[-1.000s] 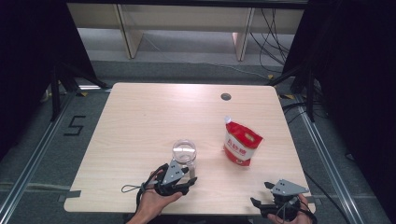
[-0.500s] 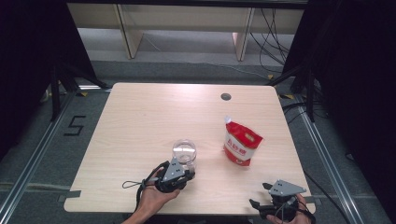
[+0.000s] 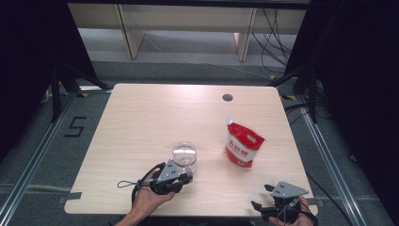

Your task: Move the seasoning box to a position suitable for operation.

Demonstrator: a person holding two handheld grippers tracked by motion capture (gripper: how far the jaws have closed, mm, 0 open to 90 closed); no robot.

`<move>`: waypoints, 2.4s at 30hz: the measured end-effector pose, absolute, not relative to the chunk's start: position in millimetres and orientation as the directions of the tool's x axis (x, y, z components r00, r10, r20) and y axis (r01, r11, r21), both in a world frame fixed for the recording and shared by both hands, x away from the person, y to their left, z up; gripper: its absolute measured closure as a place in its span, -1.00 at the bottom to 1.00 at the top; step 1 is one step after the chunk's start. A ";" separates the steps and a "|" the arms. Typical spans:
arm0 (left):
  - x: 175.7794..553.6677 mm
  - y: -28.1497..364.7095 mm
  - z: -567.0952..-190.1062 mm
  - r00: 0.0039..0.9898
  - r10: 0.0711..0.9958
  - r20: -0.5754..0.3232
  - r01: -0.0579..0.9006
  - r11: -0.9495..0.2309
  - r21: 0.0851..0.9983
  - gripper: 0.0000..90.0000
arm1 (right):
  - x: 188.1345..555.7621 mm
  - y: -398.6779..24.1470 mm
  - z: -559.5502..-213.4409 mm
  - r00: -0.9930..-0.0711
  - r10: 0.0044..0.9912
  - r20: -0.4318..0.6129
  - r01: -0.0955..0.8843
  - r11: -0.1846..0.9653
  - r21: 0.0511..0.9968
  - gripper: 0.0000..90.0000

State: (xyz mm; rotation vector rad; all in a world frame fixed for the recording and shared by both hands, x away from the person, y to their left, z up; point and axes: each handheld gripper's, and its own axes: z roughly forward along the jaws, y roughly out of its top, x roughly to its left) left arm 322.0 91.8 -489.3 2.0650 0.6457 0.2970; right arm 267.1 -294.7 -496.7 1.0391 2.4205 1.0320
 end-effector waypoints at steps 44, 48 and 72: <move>297.8 106.9 -487.5 0.604 0.792 -0.086 0.432 -0.235 0.871 -0.21 | 270.4 -292.2 -498.7 -0.721 0.692 -0.022 0.469 0.511 0.720 -0.49; 298.6 102.3 -490.3 0.587 0.806 -0.070 0.432 -0.240 0.869 -0.22 | 270.8 -292.1 -498.8 -0.722 0.691 -0.023 0.467 0.513 0.720 -0.49; 314.5 131.6 -489.4 0.560 0.824 0.090 0.338 -0.326 0.883 0.48 | 270.6 -290.2 -498.8 -0.725 0.689 -0.012 0.478 0.515 0.712 -0.49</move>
